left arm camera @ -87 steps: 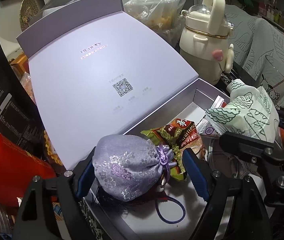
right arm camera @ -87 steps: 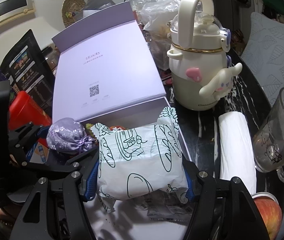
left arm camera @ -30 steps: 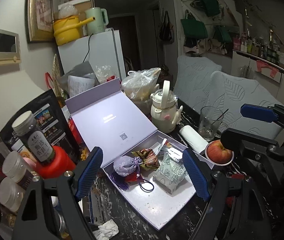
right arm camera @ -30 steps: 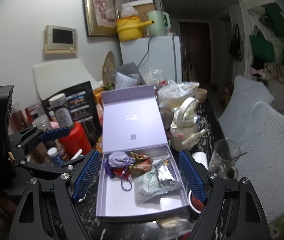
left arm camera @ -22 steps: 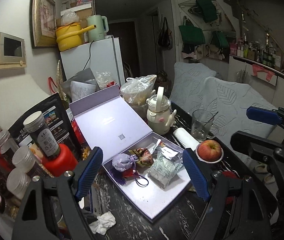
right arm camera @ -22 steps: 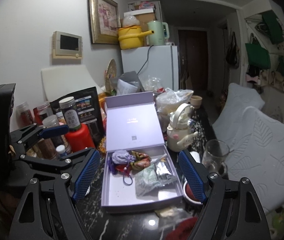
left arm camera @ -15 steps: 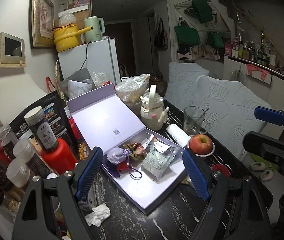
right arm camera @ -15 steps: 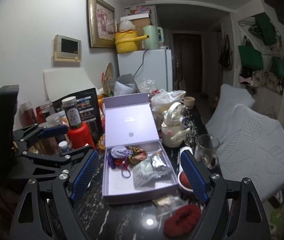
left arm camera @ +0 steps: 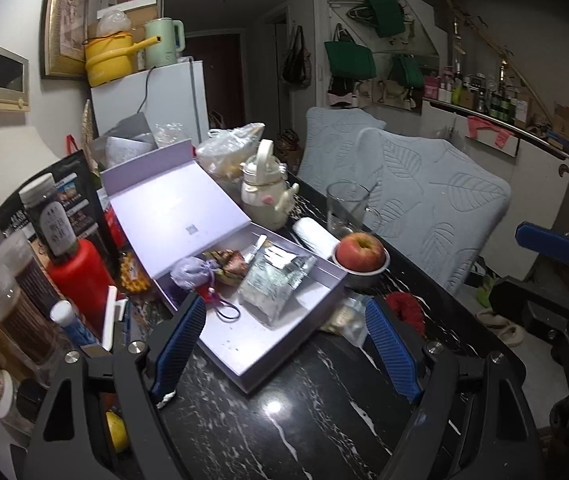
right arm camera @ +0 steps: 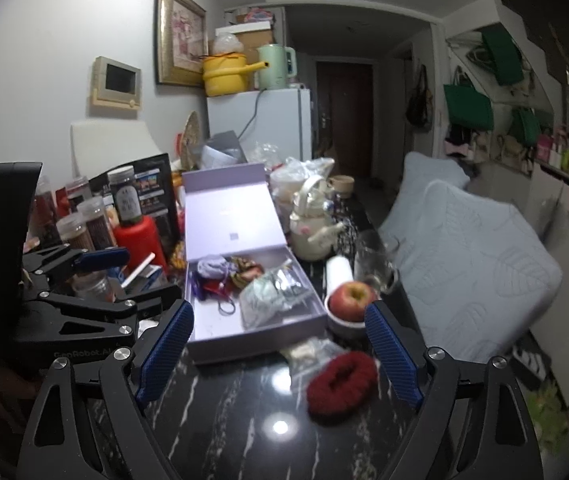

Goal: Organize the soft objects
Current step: 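Withdraw both tools from the box toward the red fuzzy ring and clear bag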

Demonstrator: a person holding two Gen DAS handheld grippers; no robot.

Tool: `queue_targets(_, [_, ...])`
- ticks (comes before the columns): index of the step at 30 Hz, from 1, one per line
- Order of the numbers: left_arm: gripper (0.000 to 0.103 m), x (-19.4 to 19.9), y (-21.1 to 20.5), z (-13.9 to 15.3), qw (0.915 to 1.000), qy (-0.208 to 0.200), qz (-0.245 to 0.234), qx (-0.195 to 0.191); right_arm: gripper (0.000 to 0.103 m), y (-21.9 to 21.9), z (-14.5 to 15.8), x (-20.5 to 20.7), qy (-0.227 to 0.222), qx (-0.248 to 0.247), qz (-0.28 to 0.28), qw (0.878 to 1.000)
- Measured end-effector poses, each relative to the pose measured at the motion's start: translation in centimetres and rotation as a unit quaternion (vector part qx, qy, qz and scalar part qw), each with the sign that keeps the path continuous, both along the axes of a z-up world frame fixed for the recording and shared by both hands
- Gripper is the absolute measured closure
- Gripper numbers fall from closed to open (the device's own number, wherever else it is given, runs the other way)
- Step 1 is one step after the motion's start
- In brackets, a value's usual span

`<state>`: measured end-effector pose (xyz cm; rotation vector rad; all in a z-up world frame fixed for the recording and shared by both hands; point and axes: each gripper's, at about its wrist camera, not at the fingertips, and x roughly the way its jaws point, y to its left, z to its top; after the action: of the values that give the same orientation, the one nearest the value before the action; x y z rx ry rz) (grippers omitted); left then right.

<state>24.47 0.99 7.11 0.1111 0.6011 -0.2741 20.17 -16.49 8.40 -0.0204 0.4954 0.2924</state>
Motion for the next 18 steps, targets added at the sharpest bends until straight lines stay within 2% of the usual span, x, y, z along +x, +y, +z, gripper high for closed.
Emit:
queue_targets(13, [0.021,-0.7,-1.1,-3.6,0.9992,0.029,-0.02,-0.019,0.014,-2.5,-4.5,-1.2,0.047,0.008,-0.043,0.998])
queue_targets(18, [0.021,-0.6,-1.7,-5.1,0.9984,0.045,-0.028,-0.022,0.014,-3.1,-6.1,-1.5,0.052,0.012,-0.055,0.997])
